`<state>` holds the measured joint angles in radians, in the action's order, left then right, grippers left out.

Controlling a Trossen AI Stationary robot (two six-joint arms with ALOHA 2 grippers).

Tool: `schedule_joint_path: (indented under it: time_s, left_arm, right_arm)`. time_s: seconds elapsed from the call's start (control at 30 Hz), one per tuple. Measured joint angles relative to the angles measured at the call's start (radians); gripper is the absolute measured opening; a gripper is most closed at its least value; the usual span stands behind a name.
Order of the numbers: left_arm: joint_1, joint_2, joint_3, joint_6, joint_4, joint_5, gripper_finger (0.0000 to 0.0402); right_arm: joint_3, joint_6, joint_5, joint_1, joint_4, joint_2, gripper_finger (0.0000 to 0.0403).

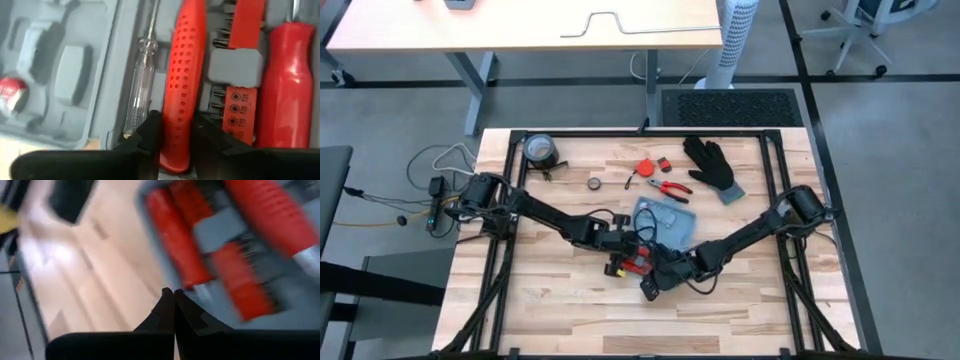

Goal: Prefit tool cases
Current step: Remove the orange hammer from the gray toolbox

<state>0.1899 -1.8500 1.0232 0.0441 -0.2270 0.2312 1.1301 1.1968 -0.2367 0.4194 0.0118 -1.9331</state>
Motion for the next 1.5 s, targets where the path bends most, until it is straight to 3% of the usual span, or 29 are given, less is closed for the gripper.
schedule_joint_path:
  time_s: [0.17, 0.53, 0.63, 0.93, 1.13, 1.3, 1.5]
  left_arm:
    - [-0.002, -0.002, 0.038, -0.01, -0.023, 0.008, 0.0043]
    - [0.001, 0.036, 0.089, 0.002, -0.074, -0.002, 0.0034]
    - [0.001, 0.069, 0.09, 0.01, -0.082, 0.007, 0.0001]
    - [0.0, 0.163, 0.092, 0.016, -0.115, 0.048, 0.0004]
    - [-0.002, 0.132, 0.089, 0.017, -0.097, 0.034, 0.0002]
    - [-0.03, 0.078, 0.087, 0.041, -0.076, -0.115, 0.0006]
    - [-0.11, 0.063, 0.087, -0.007, -0.043, -0.26, 0.008]
  right_arm:
    - [0.003, -0.019, -0.055, 0.012, 0.015, 0.061, 0.0001]
    - [0.004, -0.02, -0.231, 0.054, 0.102, 0.16, 0.0001]
    - [0.004, -0.02, -0.272, 0.054, 0.145, 0.2, 0.0001]
    - [0.006, -0.049, -0.363, 0.053, 0.267, 0.309, 0.0001]
    - [0.006, -0.039, -0.368, 0.05, 0.417, 0.329, 0.0011]
    - [0.005, 0.033, -0.368, 0.05, 0.536, 0.325, 0.0053]
    - [0.006, 0.028, -0.372, 0.05, 0.537, 0.325, 0.0105]
